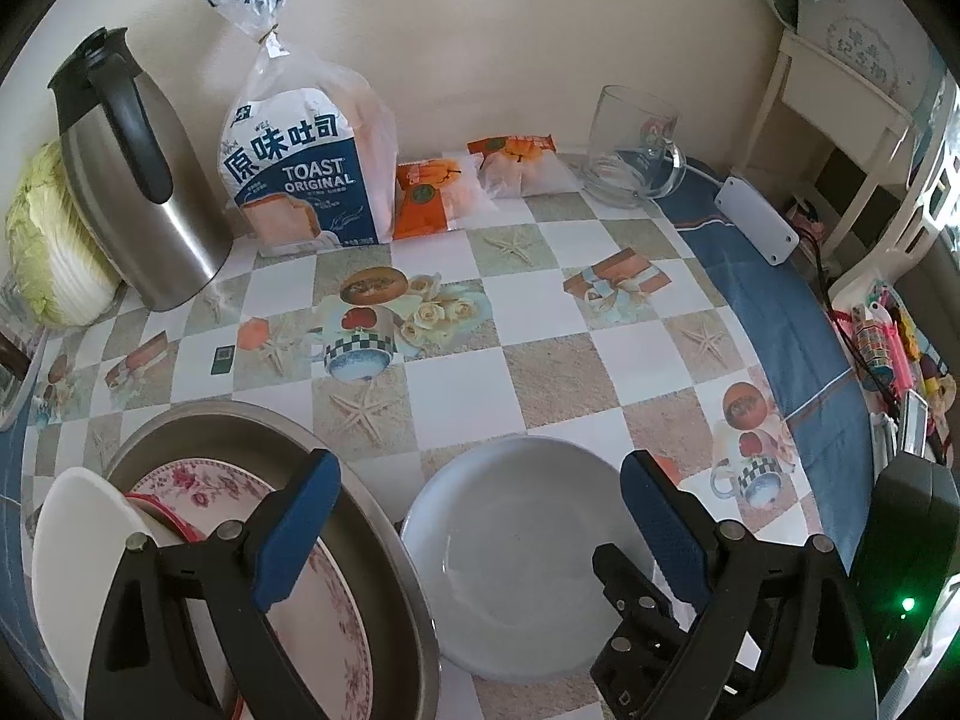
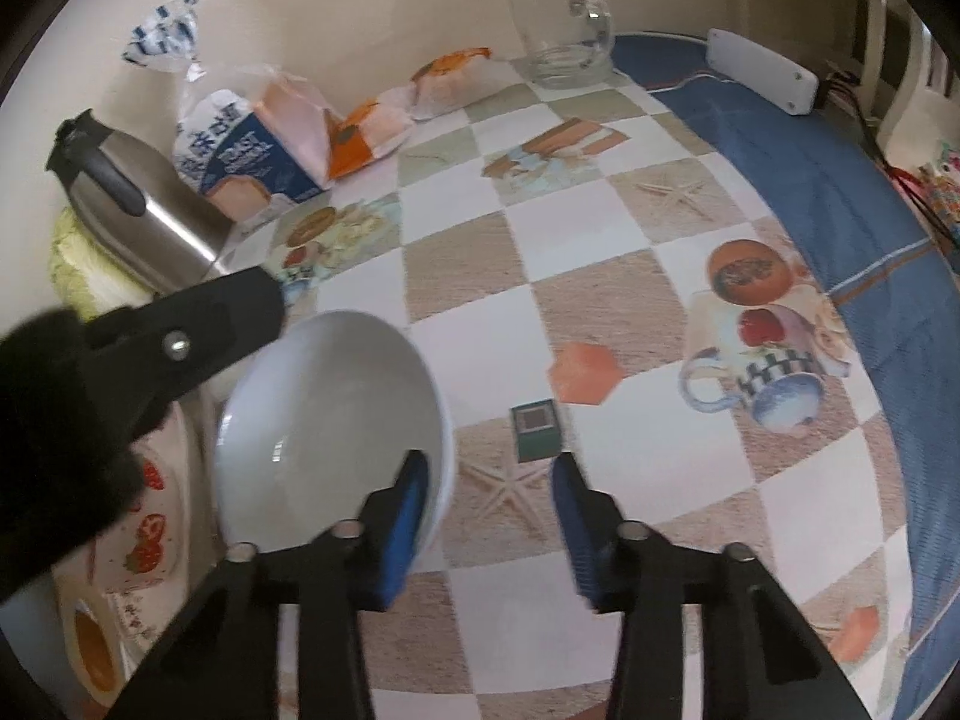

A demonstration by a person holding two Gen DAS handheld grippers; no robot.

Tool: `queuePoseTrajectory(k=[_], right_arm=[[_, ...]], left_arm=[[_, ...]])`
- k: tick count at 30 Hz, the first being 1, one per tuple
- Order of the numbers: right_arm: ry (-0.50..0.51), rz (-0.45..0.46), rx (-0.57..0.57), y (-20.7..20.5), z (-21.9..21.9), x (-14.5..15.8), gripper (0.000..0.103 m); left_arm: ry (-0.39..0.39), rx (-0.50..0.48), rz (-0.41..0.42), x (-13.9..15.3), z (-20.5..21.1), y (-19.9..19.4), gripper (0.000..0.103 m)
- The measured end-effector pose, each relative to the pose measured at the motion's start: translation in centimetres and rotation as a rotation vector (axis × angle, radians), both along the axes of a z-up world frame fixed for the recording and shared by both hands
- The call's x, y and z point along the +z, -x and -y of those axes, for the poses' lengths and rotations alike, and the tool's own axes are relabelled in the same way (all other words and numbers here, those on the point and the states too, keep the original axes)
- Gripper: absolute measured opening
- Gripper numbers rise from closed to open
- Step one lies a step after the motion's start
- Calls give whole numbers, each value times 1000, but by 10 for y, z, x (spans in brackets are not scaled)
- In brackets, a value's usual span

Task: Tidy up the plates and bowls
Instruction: 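Close both tools on the white round bowl rim, then lift the white round bowl with both tools and carry it over the basin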

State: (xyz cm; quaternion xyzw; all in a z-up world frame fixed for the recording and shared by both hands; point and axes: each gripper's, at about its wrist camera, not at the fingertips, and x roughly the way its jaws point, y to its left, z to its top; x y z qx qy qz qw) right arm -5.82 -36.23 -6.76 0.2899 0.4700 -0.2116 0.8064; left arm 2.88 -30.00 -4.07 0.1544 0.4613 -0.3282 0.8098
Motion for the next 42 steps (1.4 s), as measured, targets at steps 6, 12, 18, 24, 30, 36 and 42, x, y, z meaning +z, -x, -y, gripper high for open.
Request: queuePoseTrajectory(k=[6, 12, 18, 24, 30, 36, 42], right_arm=[[-4, -3, -1, 1, 2, 0, 33], [5, -20, -38, 9, 11, 0, 33], [4, -26, -70, 18, 20, 0, 33], [4, -36, -110, 27, 30, 0, 33], [-5, -36, -128, 30, 33, 0, 33], [-7, -41, -129, 29, 33, 0, 33], [-13, -52, -120, 27, 32, -4, 33]], left_arm=[[6, -1, -3, 2, -1, 1, 94], [2, -19, -9, 1, 3, 6, 94], [-3, -29, -18, -1, 5, 8, 88], [-9, -36, -50, -7, 6, 8, 69], [-32, -42, -99, -23, 11, 10, 46], [-55, -42, -151, -41, 14, 10, 34], [-69, -52, -176, -52, 17, 12, 30]])
